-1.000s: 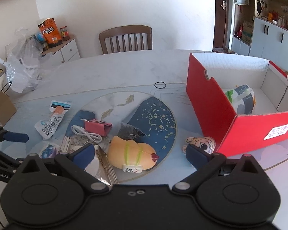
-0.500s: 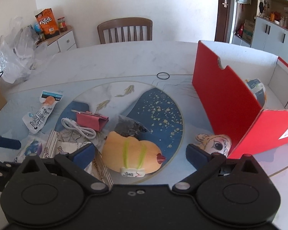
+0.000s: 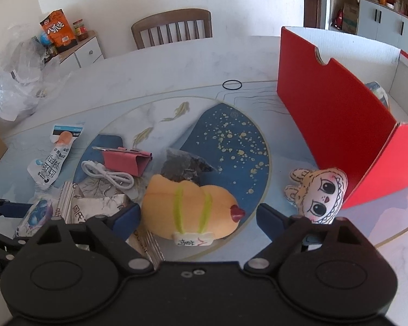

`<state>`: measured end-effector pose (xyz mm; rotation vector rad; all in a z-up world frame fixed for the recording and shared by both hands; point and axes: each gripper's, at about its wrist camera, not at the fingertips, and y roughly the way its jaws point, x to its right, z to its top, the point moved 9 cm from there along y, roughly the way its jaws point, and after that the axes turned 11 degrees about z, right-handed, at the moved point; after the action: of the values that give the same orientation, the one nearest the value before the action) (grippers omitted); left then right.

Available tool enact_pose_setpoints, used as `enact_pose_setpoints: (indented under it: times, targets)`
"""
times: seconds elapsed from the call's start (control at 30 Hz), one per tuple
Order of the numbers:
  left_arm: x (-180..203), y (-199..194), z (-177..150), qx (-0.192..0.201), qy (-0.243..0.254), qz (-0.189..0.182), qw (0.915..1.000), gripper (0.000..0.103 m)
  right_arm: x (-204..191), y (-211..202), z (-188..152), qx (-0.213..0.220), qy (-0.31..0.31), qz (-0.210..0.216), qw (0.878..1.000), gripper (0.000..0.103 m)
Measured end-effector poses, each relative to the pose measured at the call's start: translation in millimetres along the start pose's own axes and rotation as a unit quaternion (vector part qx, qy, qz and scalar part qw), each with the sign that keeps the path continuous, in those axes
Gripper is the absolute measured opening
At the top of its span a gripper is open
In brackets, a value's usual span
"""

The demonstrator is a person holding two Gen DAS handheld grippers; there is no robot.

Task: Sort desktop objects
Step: 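Grasp the blueberry bread bun with the left gripper while the right grasps the yellow plush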

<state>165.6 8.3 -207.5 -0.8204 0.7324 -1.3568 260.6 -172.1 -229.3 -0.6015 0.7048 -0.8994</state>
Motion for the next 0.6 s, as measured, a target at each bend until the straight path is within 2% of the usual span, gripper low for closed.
enact_pose_setpoints:
  times: [0.13,0.2,0.27,0.6]
  targets:
    - [5,-5,1,0.012,0.015,0.005,0.9998,0.07,-1,0,1,0.002,0.0,0.002,1.0,0.086]
    - [7,-6,1,0.014,0.021,0.008,0.9997,0.067,-2,-1,1,0.002,0.002,0.003,1.0,0.082]
    - [9,-7,1,0.014,0.021,0.005,0.9997,0.055,-3,-1,0,0.0,0.002,0.005,1.0,0.078]
    - [8,-11,3,0.018,0.009,0.003,0.9998,0.054,-6,-7,2,0.008,0.005,0.006,1.0,0.075]
